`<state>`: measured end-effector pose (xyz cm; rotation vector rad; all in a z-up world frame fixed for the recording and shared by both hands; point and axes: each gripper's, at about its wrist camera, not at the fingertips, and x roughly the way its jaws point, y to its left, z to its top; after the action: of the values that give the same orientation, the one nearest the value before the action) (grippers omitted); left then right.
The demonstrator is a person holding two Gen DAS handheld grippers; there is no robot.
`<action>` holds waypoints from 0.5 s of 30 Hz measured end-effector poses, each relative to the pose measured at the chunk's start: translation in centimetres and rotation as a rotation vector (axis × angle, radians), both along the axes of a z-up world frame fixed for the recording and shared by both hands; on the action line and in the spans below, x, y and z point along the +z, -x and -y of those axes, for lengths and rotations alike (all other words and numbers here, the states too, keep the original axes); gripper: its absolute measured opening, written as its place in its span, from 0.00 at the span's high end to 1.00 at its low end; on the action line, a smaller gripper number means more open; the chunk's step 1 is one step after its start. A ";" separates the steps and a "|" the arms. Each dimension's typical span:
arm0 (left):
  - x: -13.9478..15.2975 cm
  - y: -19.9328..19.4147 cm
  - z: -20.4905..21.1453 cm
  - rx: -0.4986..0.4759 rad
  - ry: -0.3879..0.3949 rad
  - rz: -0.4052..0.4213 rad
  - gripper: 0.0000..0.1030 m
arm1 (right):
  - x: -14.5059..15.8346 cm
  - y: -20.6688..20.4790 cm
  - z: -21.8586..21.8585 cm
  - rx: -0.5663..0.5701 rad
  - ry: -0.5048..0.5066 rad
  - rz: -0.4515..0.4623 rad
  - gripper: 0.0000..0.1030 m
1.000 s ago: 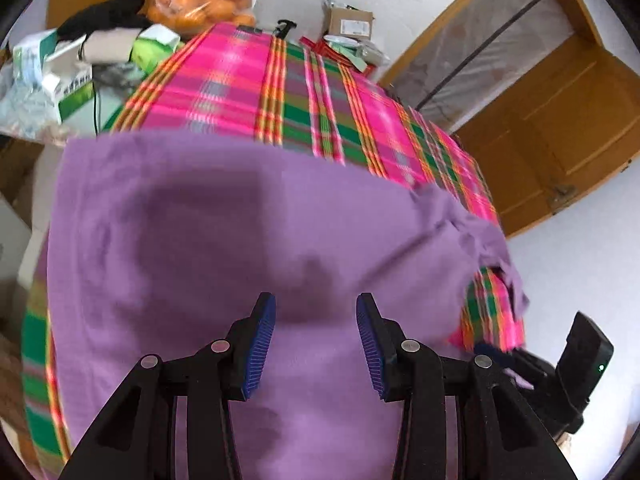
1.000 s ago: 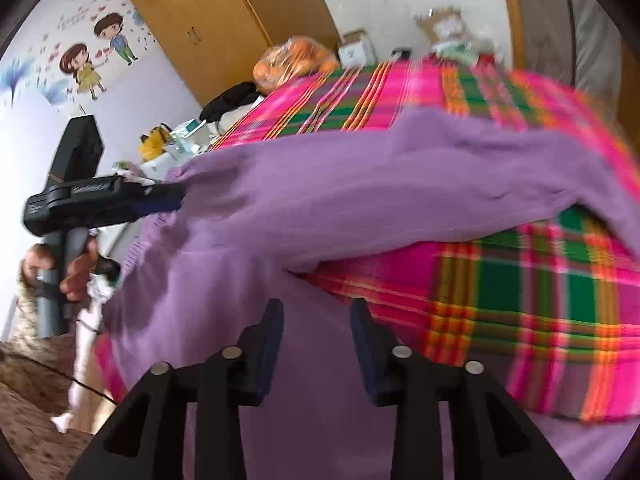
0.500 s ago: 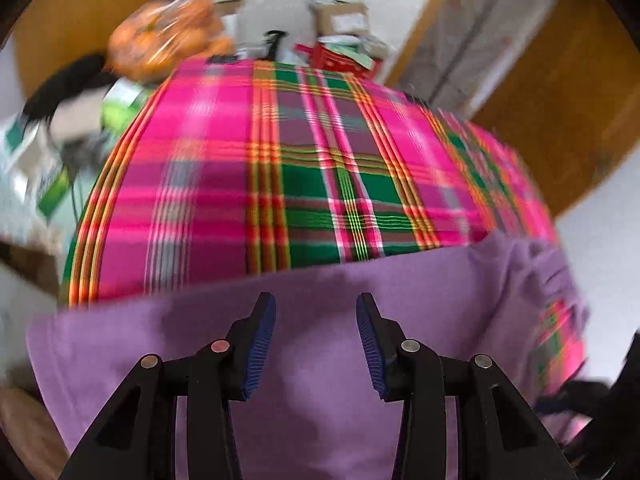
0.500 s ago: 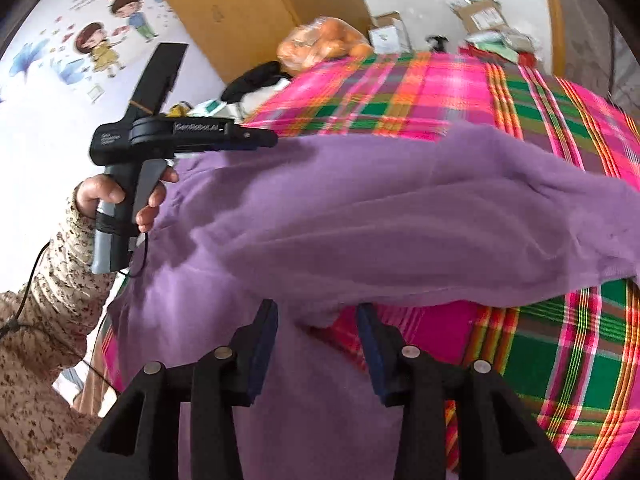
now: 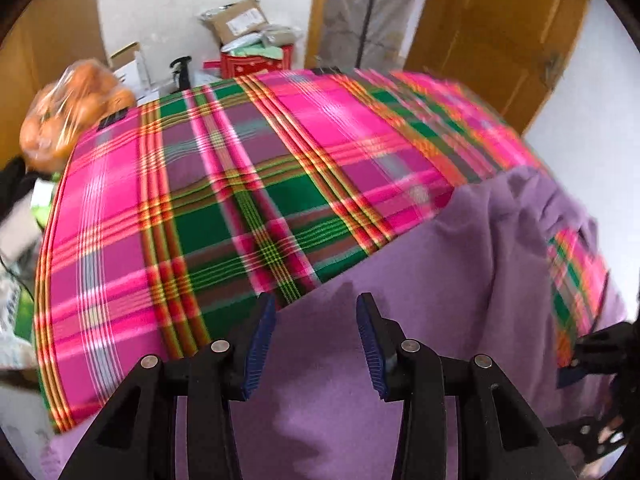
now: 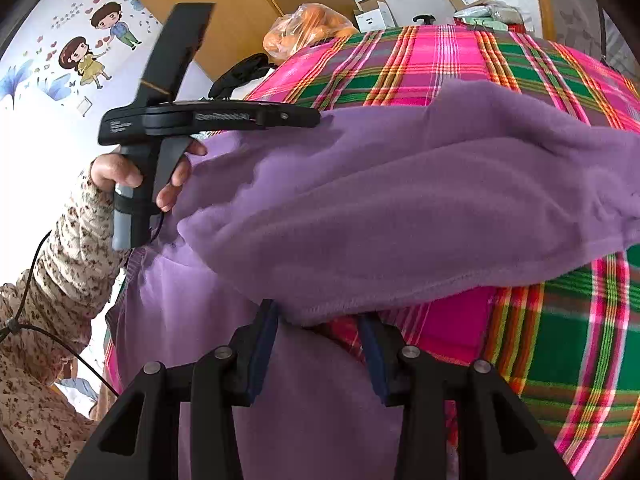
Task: Fold clothes
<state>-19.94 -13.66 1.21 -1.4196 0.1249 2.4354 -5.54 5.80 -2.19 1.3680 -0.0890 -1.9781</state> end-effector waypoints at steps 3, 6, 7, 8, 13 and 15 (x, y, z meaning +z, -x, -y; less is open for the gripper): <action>-0.8 0.4 -1.1 -0.035 0.041 0.016 0.58 | 0.2 0.0 0.0 -0.008 0.009 0.001 0.60; -0.9 0.5 -1.6 -0.051 0.049 0.003 0.58 | 0.1 0.2 0.1 -0.010 0.014 0.001 0.60; -0.9 0.5 -1.7 -0.052 0.044 0.001 0.58 | 0.0 0.2 0.1 -0.011 0.016 0.002 0.60; -1.0 0.5 -1.7 -0.050 0.039 -0.001 0.58 | 0.0 0.3 0.2 -0.012 0.018 0.002 0.60; -0.9 0.4 -2.0 -0.046 0.054 -0.017 0.61 | -0.1 0.6 0.3 -0.021 0.030 0.003 0.60; -0.7 0.4 -2.2 -0.040 0.062 -0.028 0.98 | -0.1 0.7 0.4 -0.027 0.037 0.005 0.60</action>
<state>-20.31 -11.41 0.56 -1.3952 0.2353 2.4390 -6.22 5.43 -2.32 1.3545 -0.1457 -1.9858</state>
